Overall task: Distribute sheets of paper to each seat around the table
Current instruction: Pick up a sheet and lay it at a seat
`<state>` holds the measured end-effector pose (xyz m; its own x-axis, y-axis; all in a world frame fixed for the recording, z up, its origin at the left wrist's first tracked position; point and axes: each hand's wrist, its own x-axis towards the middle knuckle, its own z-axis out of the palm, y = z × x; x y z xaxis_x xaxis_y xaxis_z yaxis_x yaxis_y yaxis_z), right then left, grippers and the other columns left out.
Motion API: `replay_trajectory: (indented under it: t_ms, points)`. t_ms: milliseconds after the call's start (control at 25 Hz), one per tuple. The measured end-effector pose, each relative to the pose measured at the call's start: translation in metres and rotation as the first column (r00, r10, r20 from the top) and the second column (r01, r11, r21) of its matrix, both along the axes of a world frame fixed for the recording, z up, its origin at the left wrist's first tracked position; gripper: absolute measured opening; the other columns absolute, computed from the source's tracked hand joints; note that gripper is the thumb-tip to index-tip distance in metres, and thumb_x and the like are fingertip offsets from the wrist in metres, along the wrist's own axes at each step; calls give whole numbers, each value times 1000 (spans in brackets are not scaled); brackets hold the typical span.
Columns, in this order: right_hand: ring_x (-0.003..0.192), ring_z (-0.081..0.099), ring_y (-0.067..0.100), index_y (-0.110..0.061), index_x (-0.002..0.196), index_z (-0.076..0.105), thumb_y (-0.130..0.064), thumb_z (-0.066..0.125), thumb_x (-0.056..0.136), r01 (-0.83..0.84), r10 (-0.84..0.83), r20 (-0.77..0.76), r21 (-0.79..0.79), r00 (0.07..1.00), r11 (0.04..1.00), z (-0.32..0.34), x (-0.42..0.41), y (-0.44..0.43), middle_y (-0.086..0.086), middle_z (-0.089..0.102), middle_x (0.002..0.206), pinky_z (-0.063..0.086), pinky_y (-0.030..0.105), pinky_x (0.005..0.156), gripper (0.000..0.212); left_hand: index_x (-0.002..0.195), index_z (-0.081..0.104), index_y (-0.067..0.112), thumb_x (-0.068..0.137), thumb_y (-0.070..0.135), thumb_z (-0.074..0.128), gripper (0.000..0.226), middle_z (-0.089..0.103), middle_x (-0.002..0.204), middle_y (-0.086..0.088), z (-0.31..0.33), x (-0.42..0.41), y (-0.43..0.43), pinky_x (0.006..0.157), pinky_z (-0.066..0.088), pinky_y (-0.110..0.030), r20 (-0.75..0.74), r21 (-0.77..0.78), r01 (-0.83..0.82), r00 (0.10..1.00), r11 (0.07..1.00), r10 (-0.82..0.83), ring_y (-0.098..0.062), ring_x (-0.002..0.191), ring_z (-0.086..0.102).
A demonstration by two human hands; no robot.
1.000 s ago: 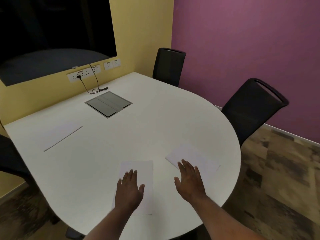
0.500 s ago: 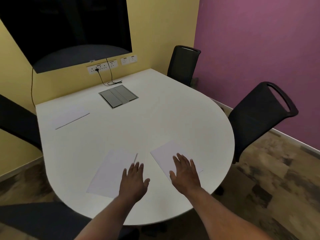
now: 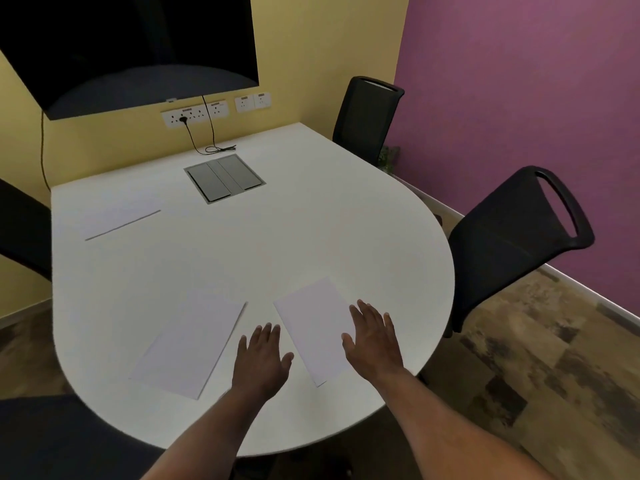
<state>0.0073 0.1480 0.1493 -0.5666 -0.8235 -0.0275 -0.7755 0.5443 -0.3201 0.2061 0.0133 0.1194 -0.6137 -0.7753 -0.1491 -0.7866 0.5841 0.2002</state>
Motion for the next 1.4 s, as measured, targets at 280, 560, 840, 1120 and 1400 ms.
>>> replay_trajectory:
  t_ms: [280, 560, 840, 1120, 1400]
  points:
    - [153, 9, 12, -21, 156, 25, -40, 42, 99, -45, 42, 42, 72, 998, 996, -43, -72, -47, -2, 17, 166, 1, 42, 126, 62, 156, 24, 16, 97, 53, 42, 72, 29, 163, -5, -40, -74, -29, 121, 22, -45, -76, 190, -228, 966, 955, 245, -22, 151, 24]
    - [153, 10, 12, -20, 156, 27, -39, 44, 99, -149, 135, 108, 135, 985, 980, -75, -121, -100, -2, 19, 166, 2, 41, 125, 62, 154, 30, 12, 96, 51, 47, 71, 36, 159, -7, -65, -119, -54, 118, 27, -44, -55, 295, -408, 896, 864, 442, -23, 148, 31]
    - [151, 20, 16, -17, 154, 32, -38, 48, 100, -241, 215, 149, 186, 965, 953, -116, -157, -128, 3, 26, 163, 11, 44, 124, 60, 150, 35, 12, 95, 49, 49, 68, 42, 153, -7, -99, -138, -48, 109, 33, -43, 96, 320, -575, 810, 753, 578, -28, 138, 41]
    - [148, 27, 22, -14, 152, 35, -36, 51, 99, -302, 241, 274, 206, 931, 931, -160, -177, -121, 6, 31, 161, 21, 41, 121, 60, 145, 42, 12, 92, 47, 55, 65, 49, 142, -11, -126, -164, -41, 104, 38, -46, 130, 371, -764, 606, 528, 785, -32, 132, 46]
    - [132, 44, 27, -13, 147, 42, -29, 55, 97, -268, 199, 314, 196, 928, 943, -177, -177, -118, 6, 47, 147, 37, 41, 107, 54, 140, 47, 13, 92, 41, 59, 57, 53, 136, -12, -133, -173, -41, 102, 43, -45, 72, 399, -814, 486, 421, 871, -33, 127, 51]
